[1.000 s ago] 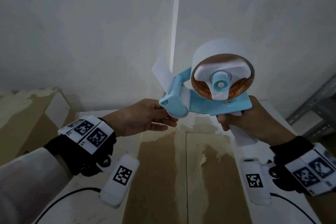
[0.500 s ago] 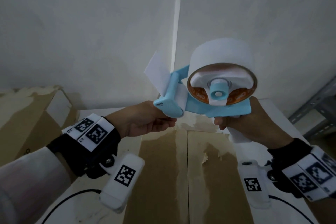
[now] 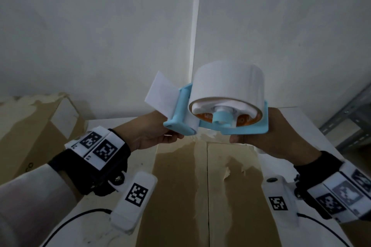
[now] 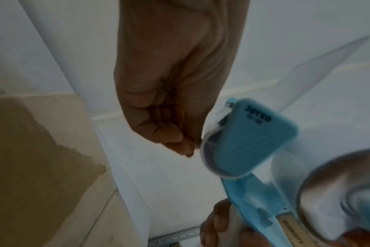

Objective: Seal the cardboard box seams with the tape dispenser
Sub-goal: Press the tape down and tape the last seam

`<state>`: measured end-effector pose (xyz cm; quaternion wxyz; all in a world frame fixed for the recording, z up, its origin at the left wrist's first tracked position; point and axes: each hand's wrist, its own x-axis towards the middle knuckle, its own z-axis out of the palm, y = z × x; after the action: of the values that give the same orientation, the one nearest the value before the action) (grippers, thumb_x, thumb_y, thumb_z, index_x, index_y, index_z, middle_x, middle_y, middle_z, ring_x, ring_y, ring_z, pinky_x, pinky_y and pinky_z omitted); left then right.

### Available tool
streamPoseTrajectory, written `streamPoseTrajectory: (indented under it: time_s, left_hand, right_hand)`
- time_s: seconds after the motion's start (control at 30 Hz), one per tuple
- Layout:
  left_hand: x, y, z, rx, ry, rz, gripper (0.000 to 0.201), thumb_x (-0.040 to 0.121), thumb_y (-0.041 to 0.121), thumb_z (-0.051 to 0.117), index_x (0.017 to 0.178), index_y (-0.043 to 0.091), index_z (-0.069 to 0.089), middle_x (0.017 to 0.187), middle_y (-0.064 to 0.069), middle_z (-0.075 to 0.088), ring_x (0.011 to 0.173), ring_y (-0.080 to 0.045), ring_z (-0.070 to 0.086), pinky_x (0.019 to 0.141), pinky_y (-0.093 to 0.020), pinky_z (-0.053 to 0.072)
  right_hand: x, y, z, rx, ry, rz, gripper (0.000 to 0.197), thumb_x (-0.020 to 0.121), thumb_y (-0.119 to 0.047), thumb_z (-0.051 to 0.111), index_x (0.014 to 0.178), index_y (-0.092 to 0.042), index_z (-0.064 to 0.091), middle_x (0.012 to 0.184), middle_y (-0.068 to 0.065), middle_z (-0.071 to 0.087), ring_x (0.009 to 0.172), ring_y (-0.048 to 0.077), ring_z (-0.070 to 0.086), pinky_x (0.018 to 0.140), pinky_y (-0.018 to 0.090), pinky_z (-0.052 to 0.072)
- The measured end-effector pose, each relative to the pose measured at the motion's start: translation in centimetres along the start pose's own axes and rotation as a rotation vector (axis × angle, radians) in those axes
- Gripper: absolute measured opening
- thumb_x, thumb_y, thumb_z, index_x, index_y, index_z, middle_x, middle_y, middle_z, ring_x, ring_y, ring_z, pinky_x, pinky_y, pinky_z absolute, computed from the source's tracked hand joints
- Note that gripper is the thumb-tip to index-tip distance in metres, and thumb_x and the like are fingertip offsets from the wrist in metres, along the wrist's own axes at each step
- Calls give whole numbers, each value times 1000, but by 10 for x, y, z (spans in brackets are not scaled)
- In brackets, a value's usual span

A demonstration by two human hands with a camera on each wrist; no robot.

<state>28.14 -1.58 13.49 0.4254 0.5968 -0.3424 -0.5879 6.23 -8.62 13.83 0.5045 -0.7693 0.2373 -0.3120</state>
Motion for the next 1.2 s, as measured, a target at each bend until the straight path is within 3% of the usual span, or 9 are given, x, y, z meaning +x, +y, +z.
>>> streamPoseTrajectory:
  time_s: [0.07, 0.17, 0.23, 0.33, 0.5, 0.63, 0.77, 0.9, 1.2]
  left_hand:
    - [4, -3, 1, 70, 67, 36, 31, 93, -7, 38, 72, 12, 52, 63, -4, 55, 41, -2, 54, 44, -12, 43]
    - [11, -7, -14, 107, 173, 30, 28, 90, 2, 50, 65, 11, 57, 50, 2, 59, 43, -3, 54, 44, -11, 43]
    - [15, -11, -21, 172, 151, 12, 22, 88, 8, 55, 68, 9, 62, 46, 6, 59, 42, 1, 54, 45, -10, 45]
    - [20, -19, -21, 232, 152, 8, 17, 87, 8, 57, 72, 8, 63, 52, 1, 59, 41, 2, 53, 45, -10, 45]
    - [27, -19, -47, 251, 250, -9, 18, 88, 19, 58, 79, 6, 65, 63, -2, 56, 42, 2, 52, 45, -8, 44]
    - [29, -29, -55, 287, 263, -8, 18, 88, 21, 58, 79, 8, 66, 65, -2, 58, 54, -6, 53, 46, -8, 45]
    - [32, -36, -58, 305, 298, -9, 19, 87, 21, 59, 82, 6, 68, 67, -4, 61, 52, -3, 56, 47, -8, 45]
    - [35, -44, -59, 308, 319, -17, 20, 86, 22, 60, 83, 3, 67, 69, -6, 62, 58, -9, 55, 46, -8, 45]
    - [36, -59, -69, 292, 364, -22, 19, 87, 21, 60, 82, 4, 67, 70, -5, 63, 45, 1, 57, 45, -7, 45]
  right_hand:
    - [1, 5, 2, -14, 8, 22, 29, 57, -10, 83, 71, -33, 72, 65, -16, 72, 64, 1, 68, 58, 12, 52]
    - [0, 10, 0, 53, 46, 100, 30, 61, 6, 79, 61, -22, 70, 54, -13, 69, 52, -1, 65, 48, 10, 48]
    - [-2, 15, -5, 0, 17, 137, 39, 62, 16, 74, 58, -23, 69, 51, -15, 67, 49, -3, 63, 46, 8, 46]
    - [-2, 18, -6, -125, -68, 163, 46, 66, 8, 72, 58, -37, 70, 56, -19, 69, 54, -3, 63, 49, 8, 46]
    - [-5, 23, -23, -129, 23, 215, 47, 68, 14, 68, 51, -30, 69, 49, -15, 67, 47, -3, 61, 44, 10, 45]
    - [-2, 24, -25, -163, -58, 216, 31, 67, -4, 78, 59, -33, 67, 53, -20, 67, 51, -6, 61, 47, 6, 44]
    - [4, 31, -25, -207, -60, 276, 12, 52, -36, 77, 60, -36, 68, 61, -14, 70, 51, 1, 61, 48, 15, 48]
    - [14, 40, -27, -245, -82, 303, 26, 64, -3, 79, 71, -25, 66, 62, -17, 70, 53, -2, 60, 47, 14, 49]
    - [27, 43, -13, -230, -178, 300, 33, 67, 1, 75, 79, -27, 61, 63, -30, 66, 57, -12, 60, 48, 3, 41]
